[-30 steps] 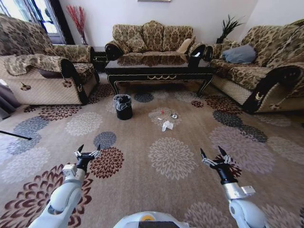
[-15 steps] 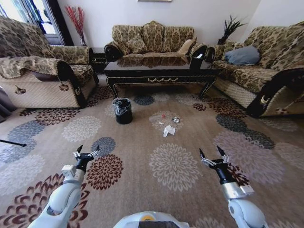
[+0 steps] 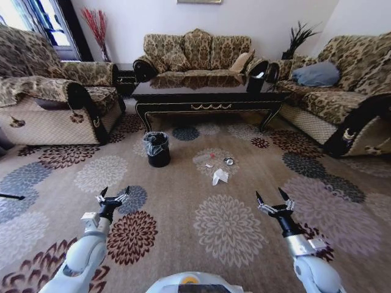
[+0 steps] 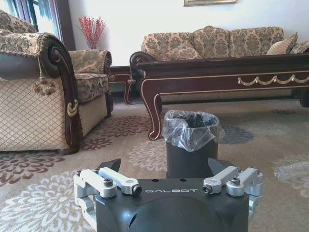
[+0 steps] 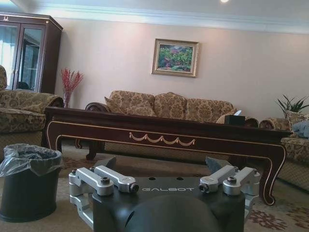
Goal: Move to the front of the table and pick up the trash from the floor, then place it into the trash bin.
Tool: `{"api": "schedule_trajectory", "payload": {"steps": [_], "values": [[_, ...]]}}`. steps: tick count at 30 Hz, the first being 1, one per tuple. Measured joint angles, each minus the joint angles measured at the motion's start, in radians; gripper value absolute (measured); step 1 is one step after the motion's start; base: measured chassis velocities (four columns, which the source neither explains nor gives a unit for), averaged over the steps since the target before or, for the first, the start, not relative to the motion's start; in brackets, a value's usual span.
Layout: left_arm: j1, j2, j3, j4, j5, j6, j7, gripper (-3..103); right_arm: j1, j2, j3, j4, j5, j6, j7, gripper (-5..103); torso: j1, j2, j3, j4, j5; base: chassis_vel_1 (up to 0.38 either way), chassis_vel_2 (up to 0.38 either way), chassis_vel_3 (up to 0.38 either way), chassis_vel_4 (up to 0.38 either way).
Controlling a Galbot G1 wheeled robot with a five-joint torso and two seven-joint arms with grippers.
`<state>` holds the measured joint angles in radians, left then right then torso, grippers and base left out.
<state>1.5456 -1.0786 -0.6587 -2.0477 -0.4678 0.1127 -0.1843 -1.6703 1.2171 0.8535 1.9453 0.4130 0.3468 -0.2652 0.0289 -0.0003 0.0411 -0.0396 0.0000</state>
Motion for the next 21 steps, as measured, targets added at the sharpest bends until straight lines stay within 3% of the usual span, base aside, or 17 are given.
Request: {"api": "schedule_trajectory", "payload": {"steps": [21], "values": [[0.010, -0.005, -0.016, 0.008, 0.001, -0.001, 0.005, 100, -0.017, 0.010, -0.008, 0.019, -0.013, -0.004, 0.012, 100, 0.000, 0.000, 0.000, -0.0003, 0.0000, -0.148, 0.156, 0.157, -0.150]]}}
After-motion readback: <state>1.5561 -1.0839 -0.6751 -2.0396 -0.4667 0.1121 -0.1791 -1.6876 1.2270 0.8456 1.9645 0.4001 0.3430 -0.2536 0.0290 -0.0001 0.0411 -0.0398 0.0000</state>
